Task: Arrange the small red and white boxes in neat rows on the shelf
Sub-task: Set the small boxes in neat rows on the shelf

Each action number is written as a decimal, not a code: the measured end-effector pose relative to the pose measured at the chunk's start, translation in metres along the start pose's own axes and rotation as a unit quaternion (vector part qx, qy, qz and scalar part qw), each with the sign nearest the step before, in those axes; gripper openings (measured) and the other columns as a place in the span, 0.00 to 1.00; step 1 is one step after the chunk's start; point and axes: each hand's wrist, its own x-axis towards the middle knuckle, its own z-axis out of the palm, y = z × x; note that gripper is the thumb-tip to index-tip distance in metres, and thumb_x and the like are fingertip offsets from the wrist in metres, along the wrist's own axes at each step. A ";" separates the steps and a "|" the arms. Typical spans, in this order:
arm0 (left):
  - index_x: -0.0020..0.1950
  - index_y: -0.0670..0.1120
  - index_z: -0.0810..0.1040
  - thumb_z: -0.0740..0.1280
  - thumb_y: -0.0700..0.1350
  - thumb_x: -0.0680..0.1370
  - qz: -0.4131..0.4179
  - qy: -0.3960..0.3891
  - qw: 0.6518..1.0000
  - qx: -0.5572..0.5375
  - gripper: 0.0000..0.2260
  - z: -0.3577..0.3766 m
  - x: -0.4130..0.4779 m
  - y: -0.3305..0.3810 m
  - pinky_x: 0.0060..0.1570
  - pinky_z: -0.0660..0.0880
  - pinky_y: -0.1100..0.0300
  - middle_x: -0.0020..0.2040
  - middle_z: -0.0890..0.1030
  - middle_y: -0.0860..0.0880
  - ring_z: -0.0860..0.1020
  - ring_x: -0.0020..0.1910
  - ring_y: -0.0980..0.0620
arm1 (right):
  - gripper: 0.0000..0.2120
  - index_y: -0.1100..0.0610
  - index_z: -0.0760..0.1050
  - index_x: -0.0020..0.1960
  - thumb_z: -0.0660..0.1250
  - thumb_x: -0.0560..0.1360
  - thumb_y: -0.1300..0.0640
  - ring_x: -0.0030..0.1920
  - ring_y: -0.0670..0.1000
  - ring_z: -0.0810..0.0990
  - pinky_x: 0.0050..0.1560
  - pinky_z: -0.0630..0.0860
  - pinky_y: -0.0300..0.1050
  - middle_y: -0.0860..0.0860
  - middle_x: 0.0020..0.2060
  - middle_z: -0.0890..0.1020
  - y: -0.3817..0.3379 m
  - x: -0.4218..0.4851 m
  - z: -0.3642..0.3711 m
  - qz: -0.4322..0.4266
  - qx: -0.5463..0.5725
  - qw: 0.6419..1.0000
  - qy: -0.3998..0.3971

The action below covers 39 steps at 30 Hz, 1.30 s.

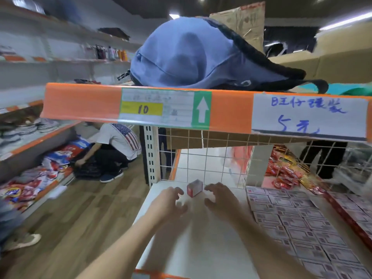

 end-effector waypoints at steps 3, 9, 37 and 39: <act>0.70 0.51 0.67 0.66 0.56 0.74 -0.012 0.025 0.999 -0.019 0.26 0.006 0.012 0.007 0.52 0.75 0.57 0.60 0.77 0.50 0.78 0.55 0.52 | 0.28 0.50 0.62 0.73 0.63 0.74 0.54 0.70 0.51 0.66 0.67 0.67 0.47 0.50 0.69 0.68 -0.011 0.013 0.010 0.011 0.035 0.999 0.020; 0.65 0.55 0.72 0.65 0.54 0.75 0.006 0.049 0.997 -0.056 0.19 0.014 0.021 0.015 0.51 0.76 0.54 0.56 0.80 0.51 0.78 0.55 0.51 | 0.21 0.53 0.70 0.68 0.63 0.75 0.59 0.65 0.50 0.72 0.67 0.67 0.43 0.50 0.65 0.75 -0.013 0.026 0.016 -0.007 0.079 0.997 0.006; 0.50 0.55 0.80 0.71 0.48 0.68 0.125 0.015 0.988 -0.092 0.11 0.021 -0.004 0.032 0.50 0.73 0.59 0.40 0.76 0.64 0.74 0.49 0.54 | 0.13 0.51 0.78 0.52 0.70 0.68 0.53 0.48 0.52 0.76 0.44 0.69 0.43 0.53 0.46 0.78 0.006 -0.028 -0.032 -0.036 0.017 0.998 -0.046; 0.50 0.55 0.80 0.72 0.49 0.68 0.134 0.010 0.986 -0.100 0.11 0.024 -0.009 0.049 0.50 0.73 0.58 0.41 0.76 0.64 0.74 0.49 0.55 | 0.07 0.49 0.77 0.45 0.69 0.67 0.53 0.44 0.51 0.75 0.41 0.68 0.42 0.51 0.41 0.77 0.013 -0.042 -0.046 -0.036 0.023 0.999 -0.033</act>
